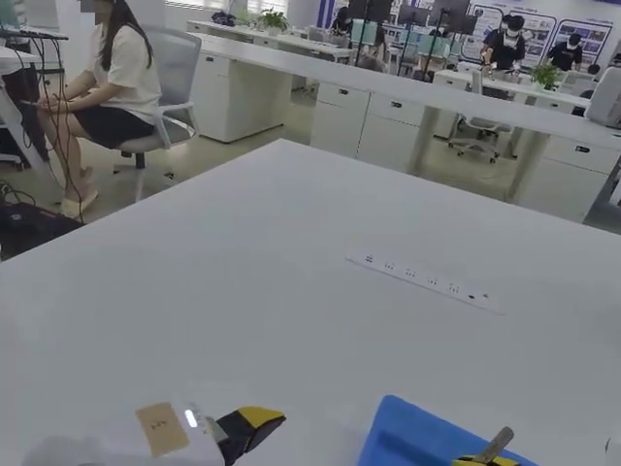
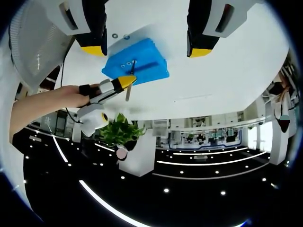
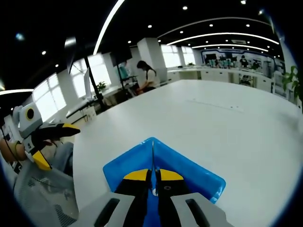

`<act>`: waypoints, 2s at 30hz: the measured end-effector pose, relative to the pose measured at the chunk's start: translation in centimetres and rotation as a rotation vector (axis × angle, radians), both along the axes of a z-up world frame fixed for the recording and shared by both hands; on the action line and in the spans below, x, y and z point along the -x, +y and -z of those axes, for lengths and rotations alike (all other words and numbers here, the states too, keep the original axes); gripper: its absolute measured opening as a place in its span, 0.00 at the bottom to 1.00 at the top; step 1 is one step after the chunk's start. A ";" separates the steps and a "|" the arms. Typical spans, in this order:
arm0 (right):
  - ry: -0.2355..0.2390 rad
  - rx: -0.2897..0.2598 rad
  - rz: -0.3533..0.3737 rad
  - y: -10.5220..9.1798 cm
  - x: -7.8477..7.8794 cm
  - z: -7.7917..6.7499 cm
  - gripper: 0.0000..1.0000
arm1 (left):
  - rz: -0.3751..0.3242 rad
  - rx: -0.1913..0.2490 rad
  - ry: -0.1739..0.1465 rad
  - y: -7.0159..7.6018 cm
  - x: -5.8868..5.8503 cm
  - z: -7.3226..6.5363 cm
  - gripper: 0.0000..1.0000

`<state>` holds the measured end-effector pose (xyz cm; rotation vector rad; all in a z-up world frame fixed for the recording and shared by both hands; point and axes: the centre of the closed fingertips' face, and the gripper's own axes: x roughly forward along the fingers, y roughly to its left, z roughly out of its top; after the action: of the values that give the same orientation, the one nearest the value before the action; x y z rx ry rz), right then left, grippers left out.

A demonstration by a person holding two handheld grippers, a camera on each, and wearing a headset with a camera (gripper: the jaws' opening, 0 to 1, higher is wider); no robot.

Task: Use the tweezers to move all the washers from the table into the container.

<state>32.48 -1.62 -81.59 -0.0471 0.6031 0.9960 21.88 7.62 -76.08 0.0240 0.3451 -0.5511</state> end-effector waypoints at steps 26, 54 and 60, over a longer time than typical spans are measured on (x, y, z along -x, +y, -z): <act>0.019 -0.134 0.121 -3.0 -0.9 -2.5 0.03 | 0.026 0.053 -0.021 -0.6 0.1 -0.7 0.71; 0.028 -0.292 -0.009 0.1 5.2 -7.0 0.03 | 0.045 0.027 0.003 -0.8 0.4 -0.1 0.68; 0.037 -0.268 -0.066 1.2 6.4 -6.2 0.03 | 0.050 0.026 0.003 -0.9 0.4 -0.1 0.68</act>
<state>26.11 -0.47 -75.39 0.1901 0.4997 1.1367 21.47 6.76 -76.01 0.0064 0.3413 -0.6056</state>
